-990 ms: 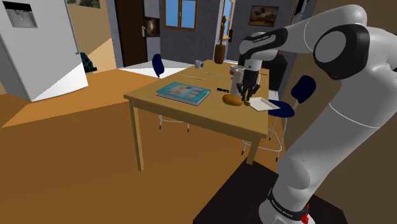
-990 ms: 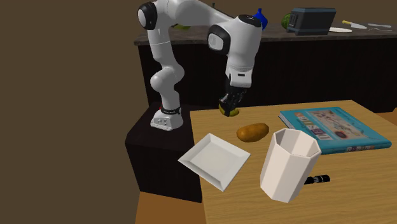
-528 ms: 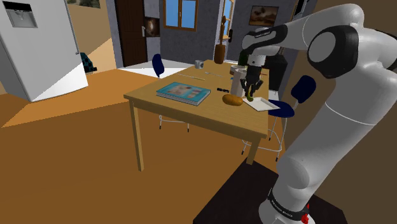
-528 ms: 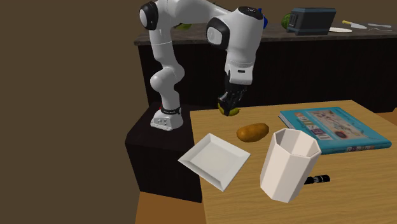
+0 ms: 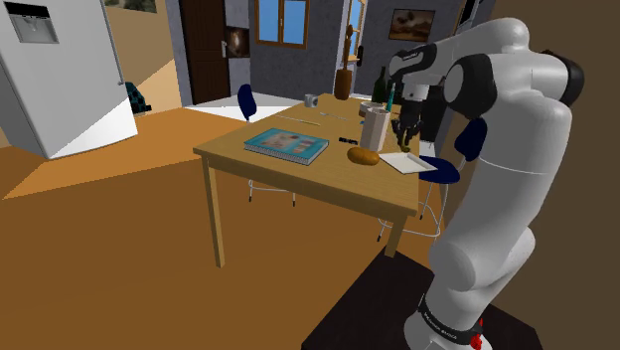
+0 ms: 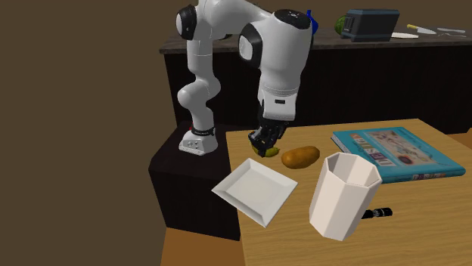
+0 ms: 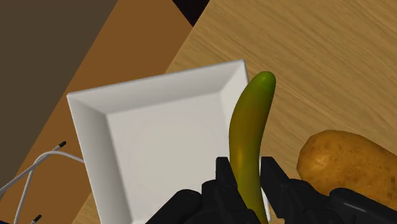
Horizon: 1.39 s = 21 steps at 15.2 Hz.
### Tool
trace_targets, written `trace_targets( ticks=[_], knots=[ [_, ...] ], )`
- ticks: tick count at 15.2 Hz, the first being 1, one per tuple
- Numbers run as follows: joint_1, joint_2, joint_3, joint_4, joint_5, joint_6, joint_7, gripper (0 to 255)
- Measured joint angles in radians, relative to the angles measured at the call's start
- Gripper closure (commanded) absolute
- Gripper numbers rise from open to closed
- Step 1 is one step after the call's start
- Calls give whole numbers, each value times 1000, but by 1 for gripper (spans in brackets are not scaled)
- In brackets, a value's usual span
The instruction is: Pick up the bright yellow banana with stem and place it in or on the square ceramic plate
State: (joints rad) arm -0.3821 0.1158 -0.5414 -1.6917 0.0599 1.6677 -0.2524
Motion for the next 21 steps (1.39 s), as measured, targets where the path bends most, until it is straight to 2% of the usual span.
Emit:
trace_targets(
  ticks=[4,17,21],
  knots=[
    [-73,133,-28,150,62,-39,-99,255],
    [-83,169,-26,29,82,111,-130,255],
    [-83,173,-25,22,85,122,-130,255]
  ],
)
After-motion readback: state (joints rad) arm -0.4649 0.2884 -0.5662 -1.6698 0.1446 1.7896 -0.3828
